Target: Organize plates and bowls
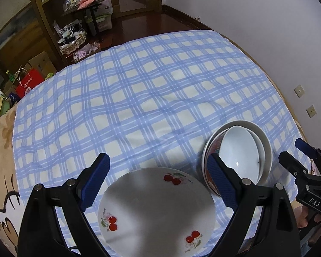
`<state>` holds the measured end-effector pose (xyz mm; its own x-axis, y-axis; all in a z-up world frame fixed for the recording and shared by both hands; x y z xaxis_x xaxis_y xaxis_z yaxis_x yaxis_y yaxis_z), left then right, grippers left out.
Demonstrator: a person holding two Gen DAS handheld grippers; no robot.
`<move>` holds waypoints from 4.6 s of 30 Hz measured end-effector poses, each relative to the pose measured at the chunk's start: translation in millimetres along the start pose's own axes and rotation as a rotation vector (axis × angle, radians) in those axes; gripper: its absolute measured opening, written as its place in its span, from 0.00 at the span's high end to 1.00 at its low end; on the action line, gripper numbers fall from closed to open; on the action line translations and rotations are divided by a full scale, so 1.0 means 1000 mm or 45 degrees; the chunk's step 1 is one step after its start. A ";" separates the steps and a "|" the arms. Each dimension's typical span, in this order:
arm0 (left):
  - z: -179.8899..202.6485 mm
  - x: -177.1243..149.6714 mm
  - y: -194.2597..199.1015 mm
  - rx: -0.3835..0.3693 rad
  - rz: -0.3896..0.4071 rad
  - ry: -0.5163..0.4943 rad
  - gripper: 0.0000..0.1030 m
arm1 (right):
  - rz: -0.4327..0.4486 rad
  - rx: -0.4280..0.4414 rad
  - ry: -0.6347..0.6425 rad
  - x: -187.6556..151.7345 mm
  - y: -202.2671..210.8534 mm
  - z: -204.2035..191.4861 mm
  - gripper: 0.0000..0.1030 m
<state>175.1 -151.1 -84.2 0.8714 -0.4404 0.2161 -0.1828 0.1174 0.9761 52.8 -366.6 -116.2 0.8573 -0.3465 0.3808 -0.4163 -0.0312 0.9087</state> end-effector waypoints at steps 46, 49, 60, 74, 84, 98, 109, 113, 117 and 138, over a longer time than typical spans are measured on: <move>0.015 0.007 -0.063 -0.034 -0.165 -0.086 0.12 | -0.121 0.004 -0.069 -0.001 -0.048 0.022 0.15; 0.018 0.006 -0.068 -0.004 -0.171 -0.092 0.12 | -0.136 0.011 -0.060 -0.001 -0.051 0.020 0.23; 0.023 0.007 -0.072 -0.058 -0.192 -0.097 0.12 | -0.140 0.059 -0.066 -0.003 -0.048 0.018 0.53; 0.024 0.006 -0.066 -0.073 -0.184 -0.106 0.12 | -0.086 0.049 -0.083 -0.006 -0.033 0.018 0.61; 0.023 0.005 -0.075 -0.065 -0.213 -0.102 0.12 | -0.072 0.040 -0.105 -0.005 -0.031 0.024 0.61; 0.028 0.006 -0.073 -0.077 -0.203 -0.115 0.12 | -0.107 0.004 -0.034 -0.004 -0.034 0.015 0.77; 0.027 0.006 -0.075 -0.088 -0.215 -0.076 0.12 | -0.153 -0.017 0.000 -0.002 -0.044 0.008 0.85; 0.025 0.006 -0.076 -0.106 -0.218 -0.054 0.12 | -0.146 -0.017 -0.001 -0.003 -0.045 0.008 0.85; 0.026 0.006 -0.076 -0.107 -0.213 -0.057 0.13 | -0.150 -0.019 -0.002 -0.001 -0.046 0.010 0.85; 0.035 0.003 -0.079 -0.285 -0.215 -0.060 0.52 | -0.157 0.019 -0.041 -0.001 -0.050 0.017 0.85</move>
<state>175.9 -193.0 -160.0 0.8579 -0.5106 0.0567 0.0730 0.2305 0.9703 67.2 -380.7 -164.8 0.8922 -0.3692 0.2603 -0.3129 -0.0894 0.9456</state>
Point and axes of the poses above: each gripper's, at about its wrist camera, not at the fingertips, and y roughly against the way its jaws point, z to its right, x to its top, the point moved 2 cm from there along -y, roughly the way its jaws point, and after that the axes turned 12 degrees about -z, right-handed, at the moved point
